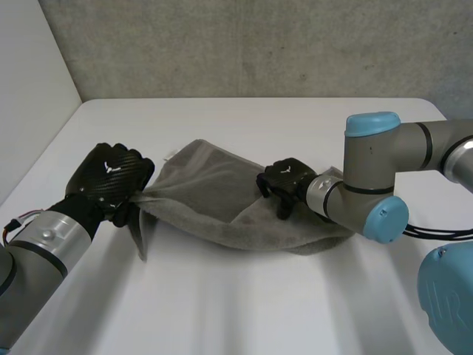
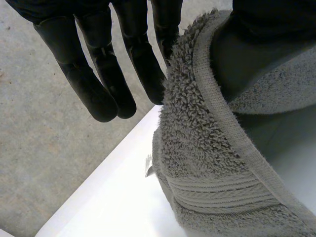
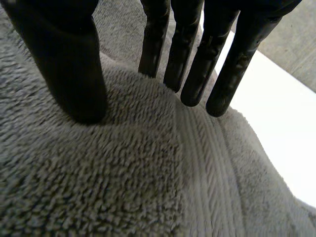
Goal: Fold the towel.
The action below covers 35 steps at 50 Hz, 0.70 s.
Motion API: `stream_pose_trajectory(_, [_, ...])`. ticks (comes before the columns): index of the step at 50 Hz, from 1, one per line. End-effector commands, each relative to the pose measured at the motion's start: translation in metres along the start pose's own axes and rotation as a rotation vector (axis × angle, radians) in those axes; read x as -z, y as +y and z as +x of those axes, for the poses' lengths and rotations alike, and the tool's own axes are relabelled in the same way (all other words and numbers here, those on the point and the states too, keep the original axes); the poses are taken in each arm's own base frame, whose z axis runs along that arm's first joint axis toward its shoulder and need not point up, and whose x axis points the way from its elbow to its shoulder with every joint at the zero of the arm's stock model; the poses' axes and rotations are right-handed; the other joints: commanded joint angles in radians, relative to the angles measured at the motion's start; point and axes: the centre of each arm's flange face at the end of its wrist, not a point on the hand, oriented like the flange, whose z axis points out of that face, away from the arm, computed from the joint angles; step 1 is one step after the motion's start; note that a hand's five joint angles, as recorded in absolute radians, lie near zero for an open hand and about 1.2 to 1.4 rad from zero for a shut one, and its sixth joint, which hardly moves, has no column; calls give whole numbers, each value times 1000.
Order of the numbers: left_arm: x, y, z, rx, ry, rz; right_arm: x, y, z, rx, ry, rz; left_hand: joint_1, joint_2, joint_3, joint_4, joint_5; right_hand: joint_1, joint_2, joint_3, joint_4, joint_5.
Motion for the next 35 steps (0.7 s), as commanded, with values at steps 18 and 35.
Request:
stream_pose_trajectory(18, [-55, -31, -40, -55, -116, 160, 52, -110, 59, 188, 491, 492, -131, -169, -170, -174, -321, 553, 559, 565, 566, 564])
stream_pose_trajectory(35, [-96, -77, -55, 197, -253, 227, 92, -114, 44, 186, 485, 631, -116, -155, -155, -160, -306, 553, 559, 565, 566, 564])
